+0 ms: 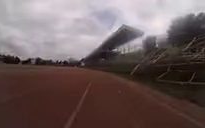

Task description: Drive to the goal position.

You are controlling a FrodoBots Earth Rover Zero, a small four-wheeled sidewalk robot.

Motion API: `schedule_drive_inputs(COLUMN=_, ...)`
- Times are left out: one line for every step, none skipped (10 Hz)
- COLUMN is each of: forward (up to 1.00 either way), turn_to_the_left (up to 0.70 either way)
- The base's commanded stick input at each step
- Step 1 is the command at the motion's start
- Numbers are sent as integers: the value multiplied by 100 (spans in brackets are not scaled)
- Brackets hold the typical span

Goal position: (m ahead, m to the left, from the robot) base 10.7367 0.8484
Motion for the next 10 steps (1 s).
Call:
schedule_drive_inputs(forward=85, turn_to_the_left=0)
schedule_drive_inputs(forward=85, turn_to_the_left=0)
schedule_drive_inputs(forward=85, turn_to_the_left=0)
schedule_drive_inputs(forward=85, turn_to_the_left=0)
schedule_drive_inputs(forward=85, turn_to_the_left=0)
schedule_drive_inputs(forward=85, turn_to_the_left=0)
schedule_drive_inputs(forward=85, turn_to_the_left=0)
schedule_drive_inputs(forward=85, turn_to_the_left=0)
schedule_drive_inputs(forward=85, turn_to_the_left=0)
schedule_drive_inputs(forward=85, turn_to_the_left=0)
